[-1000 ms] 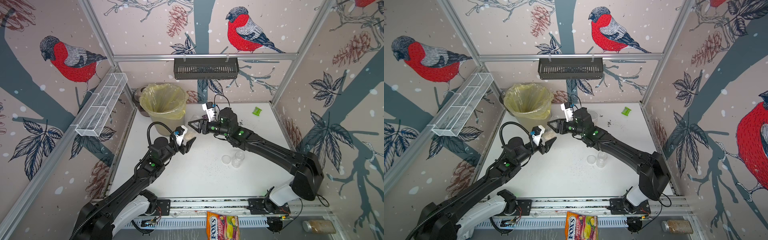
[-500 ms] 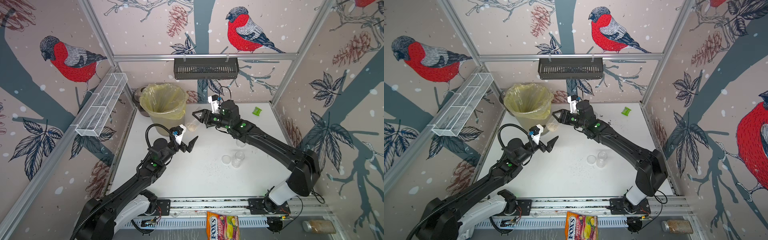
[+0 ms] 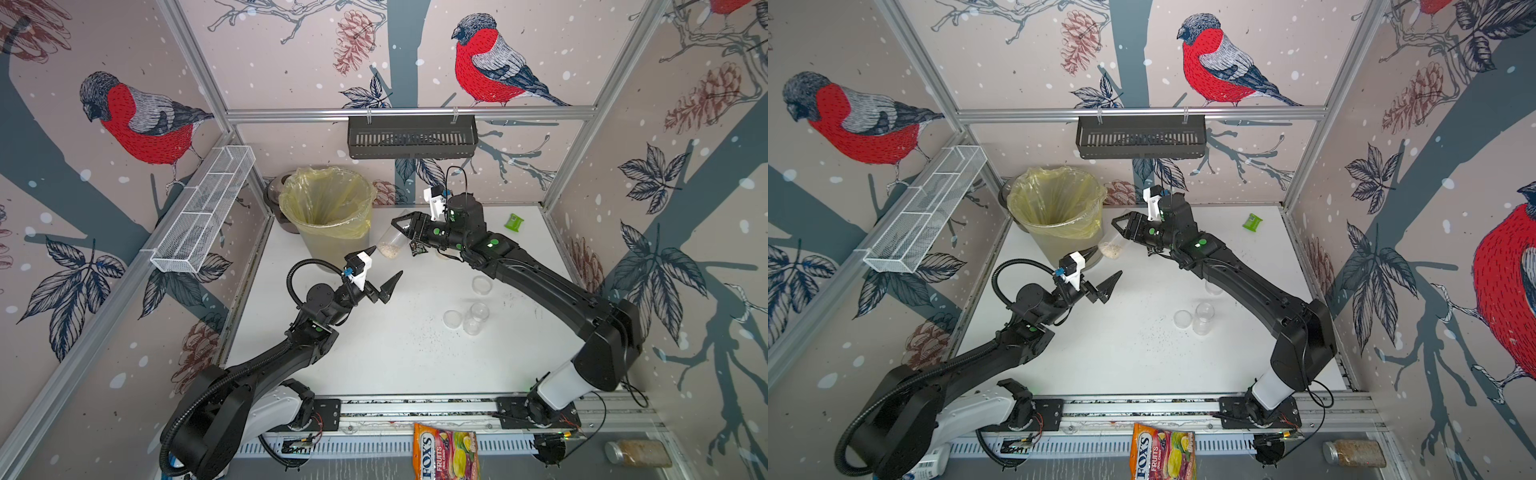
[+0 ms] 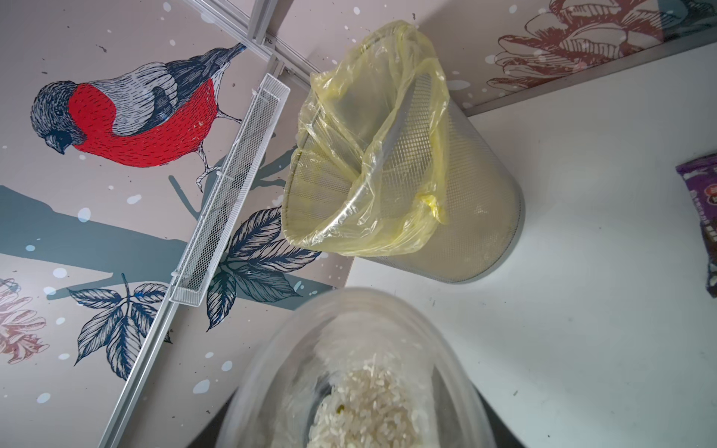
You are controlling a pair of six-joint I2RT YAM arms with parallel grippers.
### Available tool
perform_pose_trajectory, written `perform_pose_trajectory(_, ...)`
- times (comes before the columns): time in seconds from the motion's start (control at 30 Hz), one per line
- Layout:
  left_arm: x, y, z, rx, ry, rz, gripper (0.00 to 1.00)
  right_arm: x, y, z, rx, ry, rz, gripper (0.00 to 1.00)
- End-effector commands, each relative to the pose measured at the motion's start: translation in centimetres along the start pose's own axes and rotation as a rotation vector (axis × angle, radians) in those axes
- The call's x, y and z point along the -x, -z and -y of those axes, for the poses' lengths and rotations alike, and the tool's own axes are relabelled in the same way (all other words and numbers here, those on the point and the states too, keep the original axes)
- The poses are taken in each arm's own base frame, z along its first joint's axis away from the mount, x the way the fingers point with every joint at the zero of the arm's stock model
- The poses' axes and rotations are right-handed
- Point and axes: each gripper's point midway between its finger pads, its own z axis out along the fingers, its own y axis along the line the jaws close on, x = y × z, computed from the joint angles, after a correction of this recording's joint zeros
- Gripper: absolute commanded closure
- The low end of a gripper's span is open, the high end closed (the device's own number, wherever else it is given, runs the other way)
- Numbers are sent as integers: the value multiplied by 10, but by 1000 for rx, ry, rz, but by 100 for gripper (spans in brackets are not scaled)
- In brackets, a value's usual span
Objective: Empty moldy rice from jars
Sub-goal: Pour the moldy rice from the jar into the trash bin.
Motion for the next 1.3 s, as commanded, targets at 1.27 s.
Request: perform_pose_trajectory(1.27,34,-16,-16,46,-29,215,8,7,9,-23,95,-20,-10,63)
